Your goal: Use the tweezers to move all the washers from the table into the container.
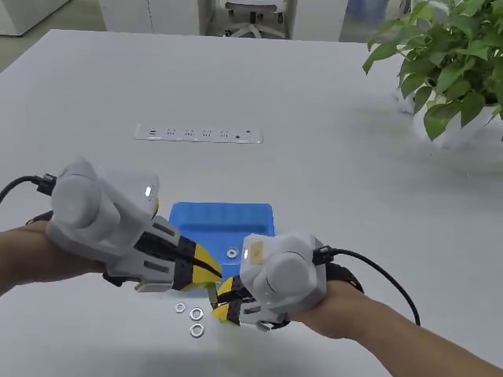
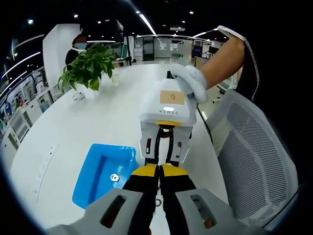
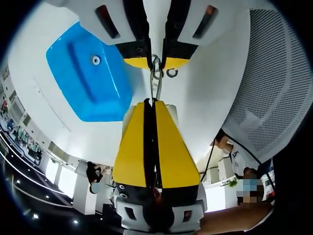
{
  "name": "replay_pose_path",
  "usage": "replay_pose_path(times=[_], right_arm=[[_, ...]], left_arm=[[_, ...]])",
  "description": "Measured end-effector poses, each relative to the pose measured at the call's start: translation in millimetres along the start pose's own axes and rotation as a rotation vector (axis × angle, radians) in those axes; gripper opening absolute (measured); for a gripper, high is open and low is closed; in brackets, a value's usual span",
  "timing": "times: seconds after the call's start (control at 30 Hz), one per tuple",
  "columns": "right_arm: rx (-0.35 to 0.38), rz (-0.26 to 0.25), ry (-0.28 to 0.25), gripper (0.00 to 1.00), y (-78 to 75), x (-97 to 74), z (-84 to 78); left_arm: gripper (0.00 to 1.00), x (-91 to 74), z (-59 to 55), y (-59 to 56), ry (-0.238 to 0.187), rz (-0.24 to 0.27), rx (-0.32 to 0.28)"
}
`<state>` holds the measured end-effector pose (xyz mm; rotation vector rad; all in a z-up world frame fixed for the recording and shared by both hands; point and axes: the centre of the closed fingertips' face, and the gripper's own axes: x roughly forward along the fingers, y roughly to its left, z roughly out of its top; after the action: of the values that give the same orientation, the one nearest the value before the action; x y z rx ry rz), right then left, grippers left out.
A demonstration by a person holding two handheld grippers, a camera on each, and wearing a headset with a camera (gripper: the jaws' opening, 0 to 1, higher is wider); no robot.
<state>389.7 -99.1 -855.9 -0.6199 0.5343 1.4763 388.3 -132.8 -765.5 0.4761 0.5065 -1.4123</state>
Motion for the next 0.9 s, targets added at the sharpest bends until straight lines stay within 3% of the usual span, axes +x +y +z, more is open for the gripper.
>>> replay_pose_path(times=[0.57,0.9], right_arm=[[-0.032,-0.026,-0.002,0.11,-12.9,-13.2,19.2],[-0.037,-0.047,-0.008,0.11,-30.1,-23.7,29.1]], left_arm=[[0.05,-15.0,17.4,8.4,-0.009,0.024,0.028],[0.05,-21.9,31.5,22.7,-0.026,0.042,0.039]])
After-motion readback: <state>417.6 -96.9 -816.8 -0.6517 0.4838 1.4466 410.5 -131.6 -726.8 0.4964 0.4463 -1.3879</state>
